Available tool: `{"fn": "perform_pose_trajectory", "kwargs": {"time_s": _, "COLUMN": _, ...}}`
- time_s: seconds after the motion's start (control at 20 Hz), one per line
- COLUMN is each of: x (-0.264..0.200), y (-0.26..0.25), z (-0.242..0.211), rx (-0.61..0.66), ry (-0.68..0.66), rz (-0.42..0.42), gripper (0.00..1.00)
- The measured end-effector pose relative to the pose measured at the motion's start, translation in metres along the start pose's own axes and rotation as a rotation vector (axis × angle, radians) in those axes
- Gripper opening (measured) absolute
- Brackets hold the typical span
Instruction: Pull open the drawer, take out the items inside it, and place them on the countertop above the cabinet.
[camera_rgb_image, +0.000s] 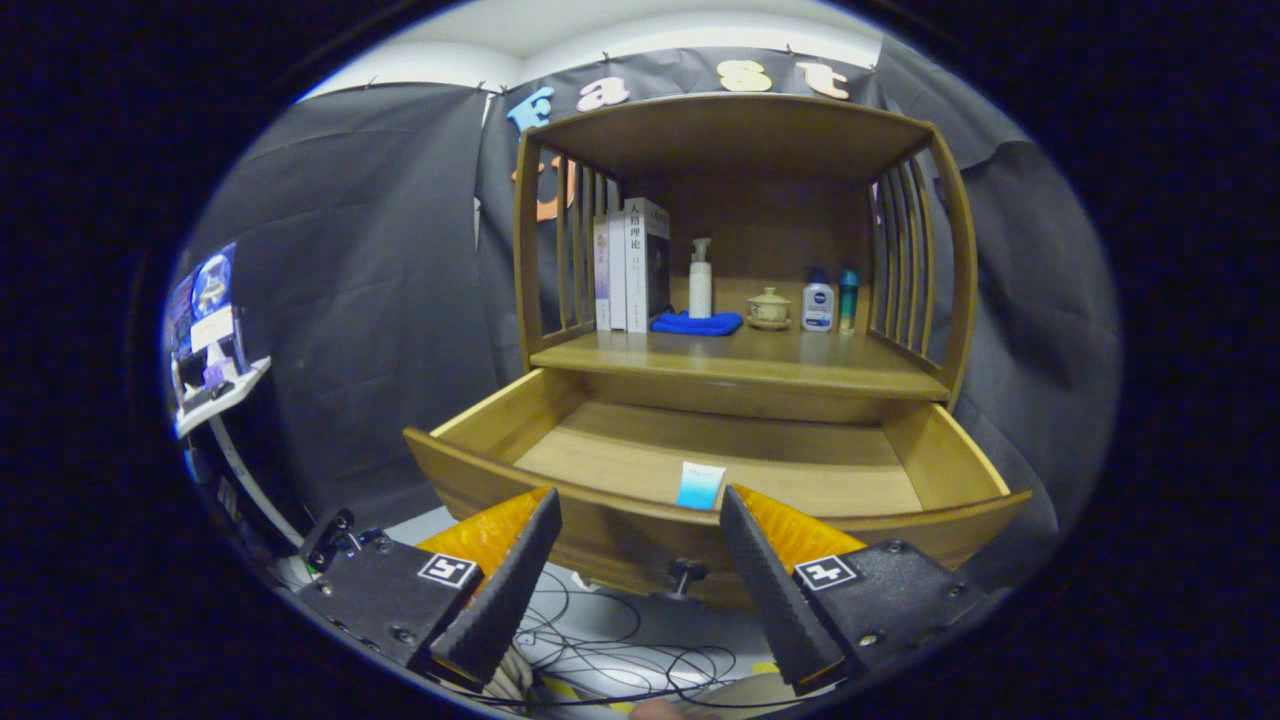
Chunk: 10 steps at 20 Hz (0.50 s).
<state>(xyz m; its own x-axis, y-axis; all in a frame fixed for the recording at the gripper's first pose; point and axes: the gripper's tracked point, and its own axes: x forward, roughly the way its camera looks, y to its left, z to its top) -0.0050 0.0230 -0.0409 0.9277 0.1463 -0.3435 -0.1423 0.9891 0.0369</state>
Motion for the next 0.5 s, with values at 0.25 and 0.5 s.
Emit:
{"fn": "perform_pose_trajectory", "kwargs": {"time_s": 0.25, "x": 0.031, "y": -0.007, "z": 0.016, "rx": 0.084, "ry": 0.157, "rz": 0.06, "gripper": 1.0}}
{"fn": "perform_pose_trajectory", "kwargs": {"time_s": 0.5, "x": 0.066, "y": -0.023, "z": 0.017, "rx": 0.083, "ry": 0.346, "rz": 0.006, "gripper": 0.99}}
